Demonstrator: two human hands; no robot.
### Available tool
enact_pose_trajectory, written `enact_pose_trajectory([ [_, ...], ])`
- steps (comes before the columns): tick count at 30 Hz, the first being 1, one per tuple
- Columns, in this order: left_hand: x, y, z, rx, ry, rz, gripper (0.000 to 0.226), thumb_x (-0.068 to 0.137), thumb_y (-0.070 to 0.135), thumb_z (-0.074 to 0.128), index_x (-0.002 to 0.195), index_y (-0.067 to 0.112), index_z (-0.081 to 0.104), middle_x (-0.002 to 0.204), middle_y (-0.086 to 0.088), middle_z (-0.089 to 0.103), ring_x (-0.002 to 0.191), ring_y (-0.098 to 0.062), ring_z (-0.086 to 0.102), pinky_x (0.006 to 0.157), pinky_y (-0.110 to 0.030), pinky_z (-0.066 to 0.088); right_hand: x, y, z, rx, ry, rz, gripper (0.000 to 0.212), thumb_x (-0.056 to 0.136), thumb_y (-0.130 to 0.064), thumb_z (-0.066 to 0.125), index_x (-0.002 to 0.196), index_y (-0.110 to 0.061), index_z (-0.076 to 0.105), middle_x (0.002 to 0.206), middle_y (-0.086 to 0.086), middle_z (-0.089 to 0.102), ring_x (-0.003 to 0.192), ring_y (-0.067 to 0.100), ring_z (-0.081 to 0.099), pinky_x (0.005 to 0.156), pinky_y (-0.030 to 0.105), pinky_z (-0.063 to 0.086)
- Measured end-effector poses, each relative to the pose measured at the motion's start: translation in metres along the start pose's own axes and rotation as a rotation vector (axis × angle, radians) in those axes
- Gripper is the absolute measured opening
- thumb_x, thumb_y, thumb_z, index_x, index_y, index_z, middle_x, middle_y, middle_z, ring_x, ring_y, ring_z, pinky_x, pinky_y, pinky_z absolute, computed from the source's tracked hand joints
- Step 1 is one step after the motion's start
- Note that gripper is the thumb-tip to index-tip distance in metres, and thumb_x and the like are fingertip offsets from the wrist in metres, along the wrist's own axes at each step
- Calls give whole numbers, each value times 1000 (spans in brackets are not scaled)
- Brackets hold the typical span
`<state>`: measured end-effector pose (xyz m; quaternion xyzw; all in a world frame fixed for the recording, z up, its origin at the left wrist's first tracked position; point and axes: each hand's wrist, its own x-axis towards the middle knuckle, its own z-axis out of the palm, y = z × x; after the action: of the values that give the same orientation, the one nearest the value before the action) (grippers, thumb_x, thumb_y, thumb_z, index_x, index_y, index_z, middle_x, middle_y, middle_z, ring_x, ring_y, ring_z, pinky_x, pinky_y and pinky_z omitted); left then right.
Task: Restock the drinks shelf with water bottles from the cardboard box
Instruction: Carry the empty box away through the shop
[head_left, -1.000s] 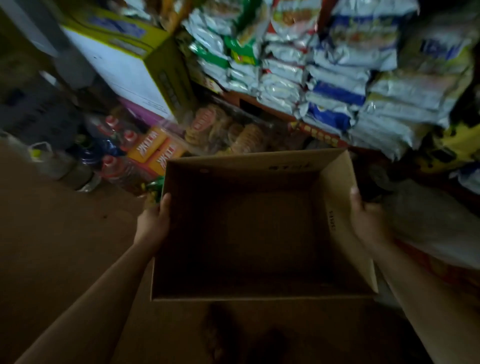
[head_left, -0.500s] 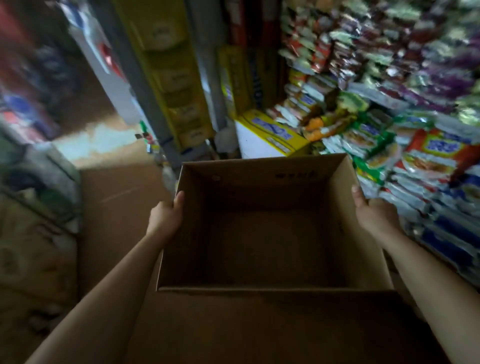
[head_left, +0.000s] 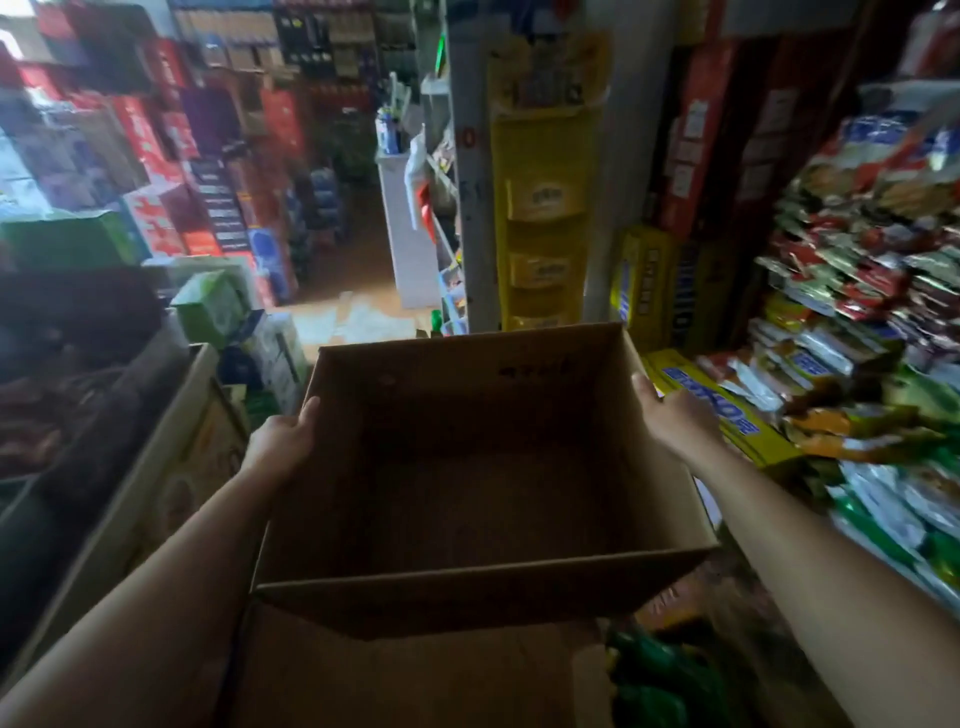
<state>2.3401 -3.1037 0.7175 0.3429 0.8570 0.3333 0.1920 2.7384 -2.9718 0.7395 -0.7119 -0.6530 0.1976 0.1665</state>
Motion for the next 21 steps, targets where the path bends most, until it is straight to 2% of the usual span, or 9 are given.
enact_pose_trajectory([
  [3,39,-8,-21,-21,68,-58,61,94,57,38,72,4,61,90,-21,64,78,-31,61,76,-36,50,37,-51,22,3,-35,-52,80,96,-61,22,115,8,60,122,28,58,116,39,53,92,39,43],
  [6,78,-10,-40,-17,115,-111,60,95,54,39,77,1,60,95,-21,62,82,-30,58,78,-34,46,77,-100,42,-81,-87,-113,87,96,-62,15,116,10,59,127,29,56,125,38,48,104,41,38],
  [10,133,-5,-64,-30,166,-148,58,95,52,41,94,-2,61,99,-20,61,96,-34,60,81,-34,45,123,-170,59,-73,-144,-169,78,100,-55,18,117,10,58,121,27,59,117,37,54,91,37,41],
  [13,183,-11,-79,-26,175,-197,66,93,57,40,108,-3,64,108,-21,64,87,-29,60,73,-30,43,164,-221,81,-49,-174,-201,78,98,-57,16,97,5,64,105,24,63,100,35,60,80,36,42],
  [14,200,-14,-84,-34,188,-205,68,92,59,40,110,-2,64,110,-21,65,89,-30,61,73,-31,44,177,-238,89,-59,-172,-215,79,98,-57,16,97,6,64,105,24,64,100,36,60,79,36,42],
  [17,252,-22,-99,-26,209,-223,66,93,57,39,106,-1,67,110,-23,66,98,-34,61,81,-33,44,209,-286,114,-81,-171,-231,79,98,-58,17,109,6,62,113,25,62,107,37,58,84,37,44],
  [20,310,-24,-109,-5,211,-221,61,95,55,38,96,2,69,104,-20,66,88,-30,58,78,-32,42,242,-334,142,-91,-156,-255,77,99,-56,18,116,6,60,121,26,60,115,37,55,90,37,43],
  [21,333,-25,-112,-11,208,-211,60,96,53,38,96,2,68,101,-20,66,89,-31,58,77,-32,41,255,-351,152,-92,-156,-258,76,99,-56,19,120,6,59,124,26,58,118,37,53,93,37,42],
])
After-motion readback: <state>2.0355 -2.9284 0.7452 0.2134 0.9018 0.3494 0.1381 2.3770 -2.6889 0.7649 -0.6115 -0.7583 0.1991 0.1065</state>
